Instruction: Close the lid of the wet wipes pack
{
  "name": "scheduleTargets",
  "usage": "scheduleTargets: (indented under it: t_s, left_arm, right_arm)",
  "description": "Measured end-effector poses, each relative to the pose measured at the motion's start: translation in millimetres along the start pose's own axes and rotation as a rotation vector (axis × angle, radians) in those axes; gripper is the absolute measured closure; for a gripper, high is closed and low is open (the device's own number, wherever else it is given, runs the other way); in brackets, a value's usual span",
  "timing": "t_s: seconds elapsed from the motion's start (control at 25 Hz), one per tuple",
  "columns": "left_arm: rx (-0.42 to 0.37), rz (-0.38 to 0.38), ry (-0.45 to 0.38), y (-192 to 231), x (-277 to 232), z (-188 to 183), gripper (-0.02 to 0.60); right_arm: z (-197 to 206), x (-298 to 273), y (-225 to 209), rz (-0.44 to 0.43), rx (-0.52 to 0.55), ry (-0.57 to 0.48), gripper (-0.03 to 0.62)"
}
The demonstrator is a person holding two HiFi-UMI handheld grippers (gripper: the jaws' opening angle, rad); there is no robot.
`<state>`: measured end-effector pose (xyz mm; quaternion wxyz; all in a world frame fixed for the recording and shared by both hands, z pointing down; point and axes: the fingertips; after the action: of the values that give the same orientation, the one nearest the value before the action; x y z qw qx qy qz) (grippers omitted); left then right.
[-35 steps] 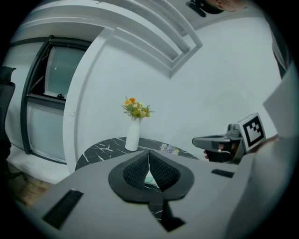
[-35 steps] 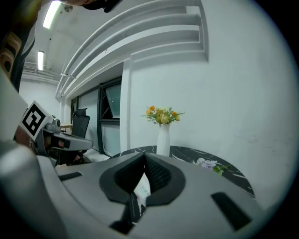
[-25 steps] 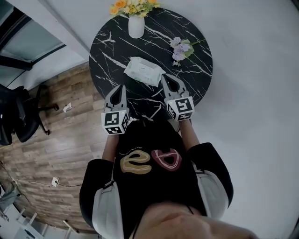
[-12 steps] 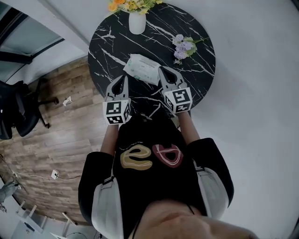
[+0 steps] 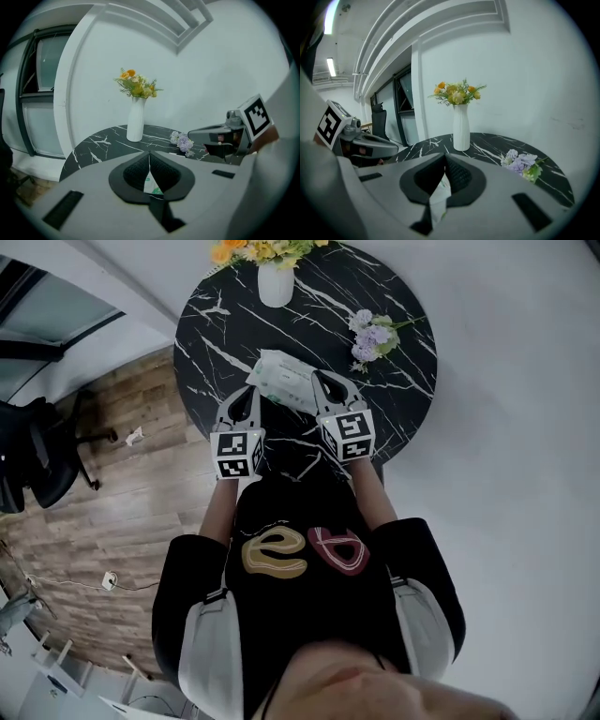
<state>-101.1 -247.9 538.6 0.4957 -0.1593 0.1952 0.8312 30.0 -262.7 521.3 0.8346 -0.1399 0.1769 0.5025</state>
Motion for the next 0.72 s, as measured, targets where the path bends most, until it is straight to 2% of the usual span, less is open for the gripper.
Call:
scheduleTargets:
  t_s: [0.72]
  left_arm:
    - [-0.023,-0.002,0.133,3,-56,31,0.565]
  right_arm:
    - [33,-43,2,-0.054,0.012,0.137,0.582]
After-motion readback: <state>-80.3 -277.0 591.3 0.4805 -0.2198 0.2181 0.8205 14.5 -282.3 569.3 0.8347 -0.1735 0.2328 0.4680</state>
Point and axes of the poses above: the fingertips, and each gripper's own axes: x backward along the fingers, y to its left, z out of its underside, and after that the axes turned 1 degree about y, right-handed
